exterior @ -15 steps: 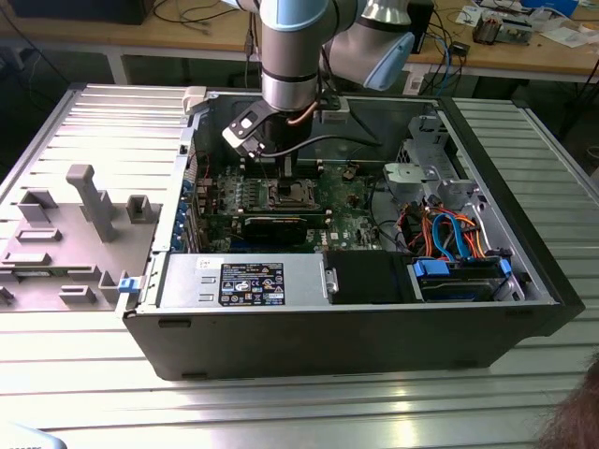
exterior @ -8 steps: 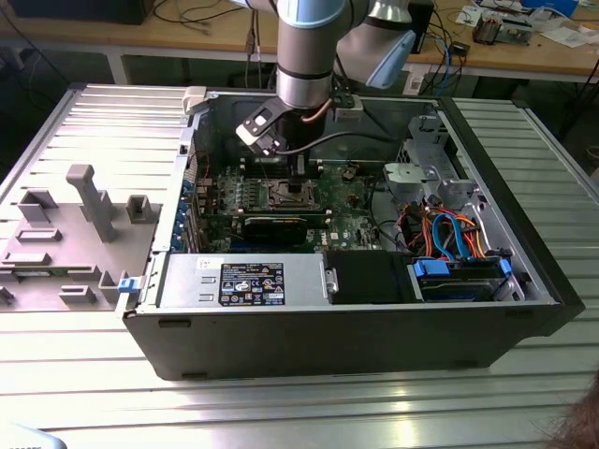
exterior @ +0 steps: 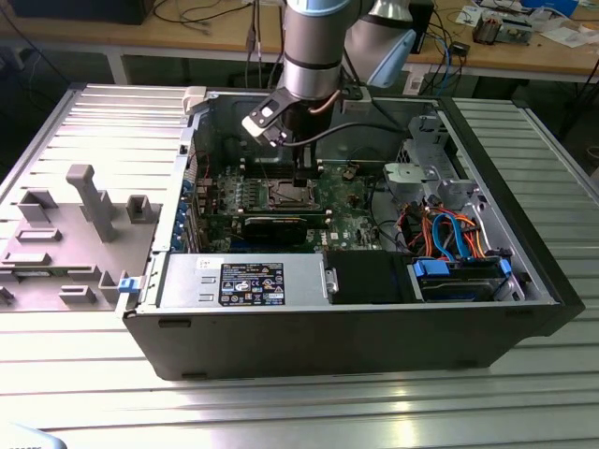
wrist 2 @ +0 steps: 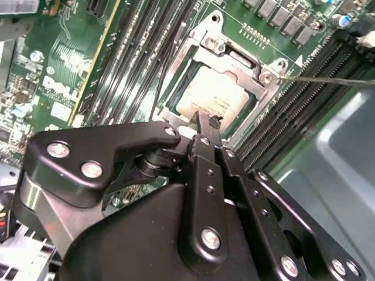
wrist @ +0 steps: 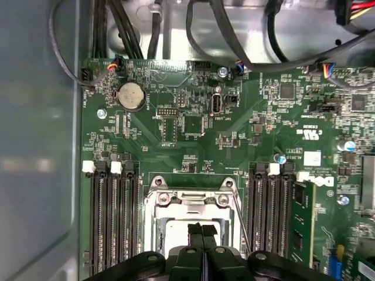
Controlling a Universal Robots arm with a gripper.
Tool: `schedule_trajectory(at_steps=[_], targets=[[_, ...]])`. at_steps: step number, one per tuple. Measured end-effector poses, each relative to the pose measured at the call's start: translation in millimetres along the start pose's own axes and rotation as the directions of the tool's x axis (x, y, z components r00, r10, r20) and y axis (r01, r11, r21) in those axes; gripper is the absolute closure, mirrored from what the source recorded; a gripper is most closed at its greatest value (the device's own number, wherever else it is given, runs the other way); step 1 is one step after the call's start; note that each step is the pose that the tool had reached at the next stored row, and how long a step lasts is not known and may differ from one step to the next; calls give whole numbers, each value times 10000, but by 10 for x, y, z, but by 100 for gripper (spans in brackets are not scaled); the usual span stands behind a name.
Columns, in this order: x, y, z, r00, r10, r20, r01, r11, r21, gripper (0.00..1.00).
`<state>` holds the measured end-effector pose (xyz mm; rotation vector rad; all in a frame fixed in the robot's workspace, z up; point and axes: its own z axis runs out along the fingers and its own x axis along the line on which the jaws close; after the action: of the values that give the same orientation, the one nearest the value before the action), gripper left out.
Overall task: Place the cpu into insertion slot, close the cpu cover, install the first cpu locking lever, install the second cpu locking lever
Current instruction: 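Close the cpu cover, then install the first cpu locking lever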
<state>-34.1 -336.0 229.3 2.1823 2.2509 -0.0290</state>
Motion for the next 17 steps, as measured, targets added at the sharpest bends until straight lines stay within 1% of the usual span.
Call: schedule_trajectory(at_steps=[2,3,4,5,9,10,17], targets=[[-1,0,-62,10000,-1,0,1,10000,0,89],[-2,0,-108,10000,-1,-1,1,10000,-1,89],[-5,-2,-295,10000,-1,0,1,10000,-1,89],[-5,-2,-321,10000,-1,0,1,10000,-1,89],[-6,-3,-336,10000,-6,0,6,10000,-1,89],[-6,-2,-336,9994,-341,3,341,9994,-7,89],[-6,-2,-336,9975,-712,6,712,9975,-13,89]])
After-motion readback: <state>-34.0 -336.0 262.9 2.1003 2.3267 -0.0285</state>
